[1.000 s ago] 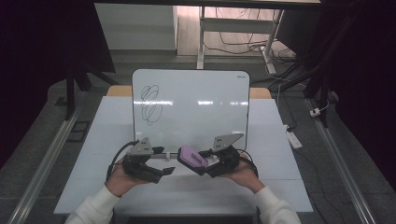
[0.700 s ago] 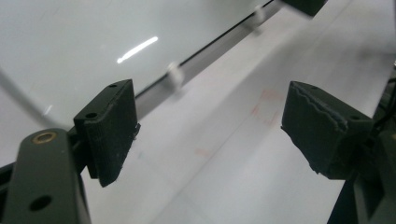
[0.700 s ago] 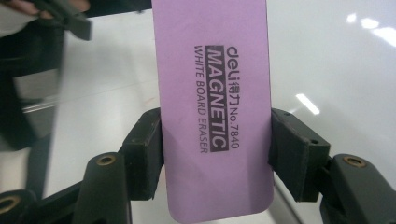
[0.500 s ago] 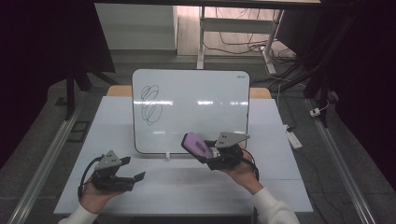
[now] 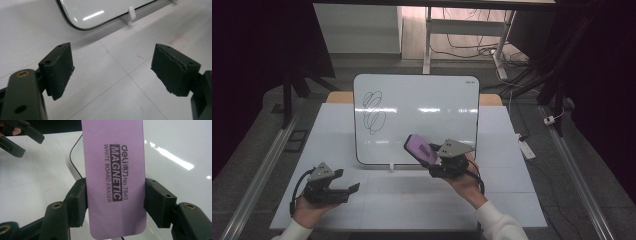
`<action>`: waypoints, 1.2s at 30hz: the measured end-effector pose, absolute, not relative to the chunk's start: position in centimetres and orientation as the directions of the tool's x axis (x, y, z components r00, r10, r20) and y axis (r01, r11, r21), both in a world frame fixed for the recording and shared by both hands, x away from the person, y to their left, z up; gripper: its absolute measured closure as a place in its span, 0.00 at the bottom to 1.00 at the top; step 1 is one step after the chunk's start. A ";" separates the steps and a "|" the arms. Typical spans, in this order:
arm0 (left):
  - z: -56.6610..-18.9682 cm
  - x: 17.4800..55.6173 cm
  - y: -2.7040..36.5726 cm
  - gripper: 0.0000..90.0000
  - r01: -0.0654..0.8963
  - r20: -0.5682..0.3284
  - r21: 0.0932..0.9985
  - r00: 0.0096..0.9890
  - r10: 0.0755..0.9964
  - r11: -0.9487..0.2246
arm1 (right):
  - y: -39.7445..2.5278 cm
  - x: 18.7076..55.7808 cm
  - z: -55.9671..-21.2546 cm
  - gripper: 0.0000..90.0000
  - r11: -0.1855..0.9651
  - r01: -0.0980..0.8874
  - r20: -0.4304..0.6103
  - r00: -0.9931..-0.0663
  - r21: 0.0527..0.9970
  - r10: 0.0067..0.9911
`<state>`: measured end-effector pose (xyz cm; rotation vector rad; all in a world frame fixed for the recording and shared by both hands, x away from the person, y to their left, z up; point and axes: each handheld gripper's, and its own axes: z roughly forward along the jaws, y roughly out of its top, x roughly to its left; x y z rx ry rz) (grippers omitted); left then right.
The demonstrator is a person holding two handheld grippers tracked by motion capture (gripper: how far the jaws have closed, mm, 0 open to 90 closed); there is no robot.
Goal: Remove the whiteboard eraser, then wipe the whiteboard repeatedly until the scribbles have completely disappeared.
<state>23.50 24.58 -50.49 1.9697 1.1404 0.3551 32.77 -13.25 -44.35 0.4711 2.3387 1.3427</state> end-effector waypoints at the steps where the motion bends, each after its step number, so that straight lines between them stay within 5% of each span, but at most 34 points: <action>1: -50.5 23.5 24.6 0.20 0.593 -0.150 0.764 0.548 0.823 -0.256 | -12.9 32.7 -44.3 0.43 0.481 0.083 -0.177 -0.864 0.873 0.472; 22: -50.8 23.7 24.4 0.20 0.605 -0.166 0.753 0.555 0.815 -0.259 | -9.9 34.9 -42.3 0.43 0.485 0.054 -0.227 -0.835 0.873 0.501; 36: -50.9 23.8 24.7 0.20 0.611 -0.185 0.753 0.553 0.812 -0.245 | -4.4 37.8 -38.8 0.43 0.535 -0.045 -0.375 -0.763 0.844 0.527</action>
